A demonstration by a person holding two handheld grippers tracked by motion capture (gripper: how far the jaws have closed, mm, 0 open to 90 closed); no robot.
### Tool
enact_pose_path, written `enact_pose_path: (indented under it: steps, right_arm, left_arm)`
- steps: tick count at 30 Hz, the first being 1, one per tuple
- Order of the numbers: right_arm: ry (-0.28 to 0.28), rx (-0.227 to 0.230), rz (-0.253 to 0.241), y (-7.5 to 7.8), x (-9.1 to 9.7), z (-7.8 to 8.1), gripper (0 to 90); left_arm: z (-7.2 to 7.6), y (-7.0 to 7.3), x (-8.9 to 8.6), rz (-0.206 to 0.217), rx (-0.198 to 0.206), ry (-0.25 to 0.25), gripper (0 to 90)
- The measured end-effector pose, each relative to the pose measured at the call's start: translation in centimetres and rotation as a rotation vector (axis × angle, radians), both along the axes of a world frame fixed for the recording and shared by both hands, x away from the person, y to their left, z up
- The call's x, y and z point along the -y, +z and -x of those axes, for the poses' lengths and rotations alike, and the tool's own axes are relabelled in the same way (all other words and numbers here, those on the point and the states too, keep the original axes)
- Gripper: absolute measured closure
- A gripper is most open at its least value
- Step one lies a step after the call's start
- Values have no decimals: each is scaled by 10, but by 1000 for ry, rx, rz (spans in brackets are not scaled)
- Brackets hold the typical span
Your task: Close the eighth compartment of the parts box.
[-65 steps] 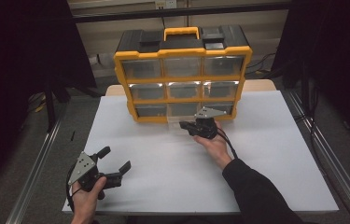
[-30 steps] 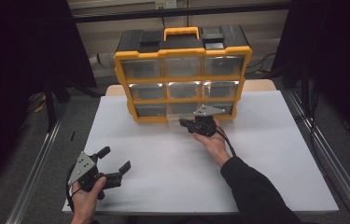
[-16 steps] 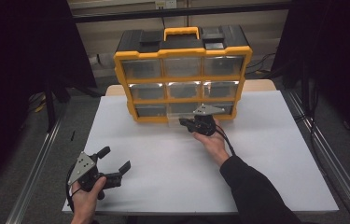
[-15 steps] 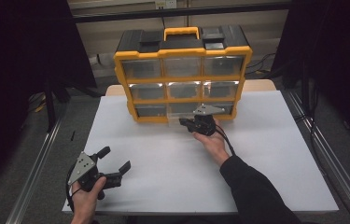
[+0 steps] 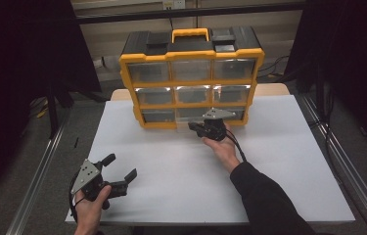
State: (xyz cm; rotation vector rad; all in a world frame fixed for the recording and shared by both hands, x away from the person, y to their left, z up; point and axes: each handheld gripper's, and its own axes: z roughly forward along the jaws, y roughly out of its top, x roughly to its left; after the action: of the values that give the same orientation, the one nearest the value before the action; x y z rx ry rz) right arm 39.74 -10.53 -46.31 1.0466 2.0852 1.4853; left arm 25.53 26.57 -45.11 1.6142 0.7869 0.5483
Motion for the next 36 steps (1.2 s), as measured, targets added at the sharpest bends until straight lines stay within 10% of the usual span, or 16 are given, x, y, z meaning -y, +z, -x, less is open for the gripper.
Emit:
enact_pose_path:
  steps: [36]
  right_arm:
    - [-24, -2, 10, 1, -3, -10, 900]
  left_arm:
    - [0, 0, 1, 7, 1, -1, 30]
